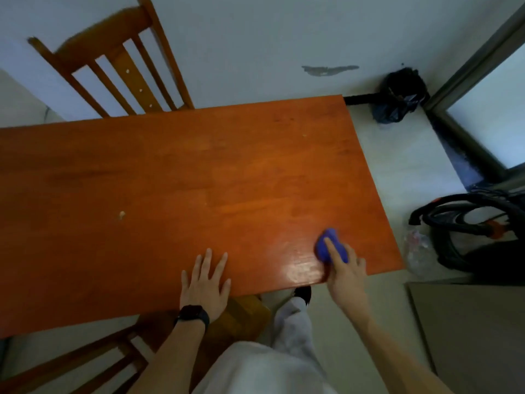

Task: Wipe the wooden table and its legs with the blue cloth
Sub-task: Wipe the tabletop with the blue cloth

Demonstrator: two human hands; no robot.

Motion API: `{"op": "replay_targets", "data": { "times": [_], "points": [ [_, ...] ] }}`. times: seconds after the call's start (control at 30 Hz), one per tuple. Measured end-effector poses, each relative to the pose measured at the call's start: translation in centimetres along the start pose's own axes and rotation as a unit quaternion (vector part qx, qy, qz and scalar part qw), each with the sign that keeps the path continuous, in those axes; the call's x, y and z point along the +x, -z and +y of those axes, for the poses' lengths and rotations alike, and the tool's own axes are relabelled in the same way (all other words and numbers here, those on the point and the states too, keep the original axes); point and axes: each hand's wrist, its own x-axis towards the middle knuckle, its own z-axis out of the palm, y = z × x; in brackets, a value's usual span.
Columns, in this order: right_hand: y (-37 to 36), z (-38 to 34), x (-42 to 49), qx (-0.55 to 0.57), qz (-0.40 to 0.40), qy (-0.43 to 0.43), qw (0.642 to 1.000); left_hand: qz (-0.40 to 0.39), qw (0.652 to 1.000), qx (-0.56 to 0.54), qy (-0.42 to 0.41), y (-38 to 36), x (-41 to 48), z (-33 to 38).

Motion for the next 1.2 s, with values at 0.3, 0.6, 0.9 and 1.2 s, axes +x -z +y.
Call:
{"op": "replay_targets", "data": {
  "times": [0.3,0.6,0.9,1.2],
  "points": [
    [-3.7,-19.2,2.4,0.053,-0.014,0.193,0.980,0.070,0.984,-0.122,0.113,0.9,-0.1,-6.8],
    [-10.6,-30.5,2.8,0.018,-0.108,0.389,0.915,0.079,0.962,-0.152,0.214,0.9,2.1,-17.0],
    [-7.5,-28.0,11.5,0.049,0.033,0.143,0.988,0.042,0.966,-0.177,0.185,0.4,2.5,-17.8],
    [-11.8,-39.2,12.0,-0.080,-0.106,0.293,0.947,0.011,0.965,-0.169,0.201,1.4,2.9,-18.0]
  ]
}}
